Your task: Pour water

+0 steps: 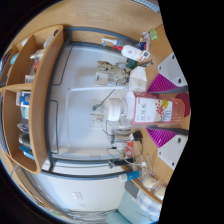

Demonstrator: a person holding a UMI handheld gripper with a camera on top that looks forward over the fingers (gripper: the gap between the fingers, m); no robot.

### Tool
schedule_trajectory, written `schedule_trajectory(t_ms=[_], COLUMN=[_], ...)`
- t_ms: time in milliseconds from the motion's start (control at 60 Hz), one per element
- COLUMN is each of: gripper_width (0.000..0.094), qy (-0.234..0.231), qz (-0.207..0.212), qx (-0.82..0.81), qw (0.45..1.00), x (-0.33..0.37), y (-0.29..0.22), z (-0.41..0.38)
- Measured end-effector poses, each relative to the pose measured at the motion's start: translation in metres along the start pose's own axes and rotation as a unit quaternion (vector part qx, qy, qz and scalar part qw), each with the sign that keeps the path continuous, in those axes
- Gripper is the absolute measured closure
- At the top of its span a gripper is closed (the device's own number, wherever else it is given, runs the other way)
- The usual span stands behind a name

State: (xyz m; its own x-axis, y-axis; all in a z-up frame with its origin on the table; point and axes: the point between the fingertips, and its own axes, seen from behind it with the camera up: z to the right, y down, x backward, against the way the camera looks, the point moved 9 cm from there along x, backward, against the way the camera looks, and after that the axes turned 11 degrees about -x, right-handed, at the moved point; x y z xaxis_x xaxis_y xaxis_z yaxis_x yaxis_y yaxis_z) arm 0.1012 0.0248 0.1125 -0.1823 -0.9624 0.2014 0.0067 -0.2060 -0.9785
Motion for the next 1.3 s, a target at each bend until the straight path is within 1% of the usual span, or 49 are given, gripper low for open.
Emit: schedule_trajectory(t_ms=[50, 117, 167, 250, 333, 350, 367, 467, 533, 600, 650, 700, 733, 833, 967, 1083, 1233, 1300], gripper_width=[0.0439, 0.0439, 0.044, 0.0439, 0.0437, 0.0418, 0.0416, 0.0382, 0.0355, 0.0332, 0.0269, 0.0131, 0.0092, 0.0092, 0.0099, 0.012, 0.0124, 0.0124], qy=[0.0, 0.002, 0.005, 0.003, 0.007, 0.006, 0.001, -0.007, -0.014, -0.012, -0.017, -0.027, -0.029, -0.024, -0.013, 0.004, 0.001, 0.002], qz=[-0.004, 0.002, 0.003, 0.015, 0.015, 0.013, 0.028, 0.051, 0.057, 0.055, 0.042, 0.021, 0.008, -0.024, -0.06, -0.083, -0.091, -0.078], qx=[0.003, 0.005, 0.005, -0.008, 0.0, 0.002, -0.001, -0.039, -0.033, -0.029, -0.021, -0.019, -0.018, -0.019, -0.045, -0.073, -0.062, -0.06], qw=[1.0, 1.0, 1.0, 1.0, 1.0, 1.0, 1.0, 0.998, 0.998, 0.998, 0.999, 0.999, 0.999, 0.999, 0.997, 0.994, 0.994, 0.995], x=[-0.007, -0.017, -0.021, -0.028, -0.035, -0.035, -0.035, -0.036, -0.034, -0.03, -0.029, -0.029, -0.027, -0.013, 0.035, 0.081, 0.124, 0.137], y=[0.012, 0.027, 0.034, 0.041, 0.052, 0.055, 0.053, 0.058, 0.06, 0.061, 0.062, 0.067, 0.071, 0.081, 0.086, 0.071, 0.036, 0.02], z=[0.003, 0.009, 0.013, 0.019, 0.026, 0.027, 0.027, 0.033, 0.034, 0.033, 0.03, 0.026, 0.026, 0.028, 0.033, 0.036, 0.032, 0.029])
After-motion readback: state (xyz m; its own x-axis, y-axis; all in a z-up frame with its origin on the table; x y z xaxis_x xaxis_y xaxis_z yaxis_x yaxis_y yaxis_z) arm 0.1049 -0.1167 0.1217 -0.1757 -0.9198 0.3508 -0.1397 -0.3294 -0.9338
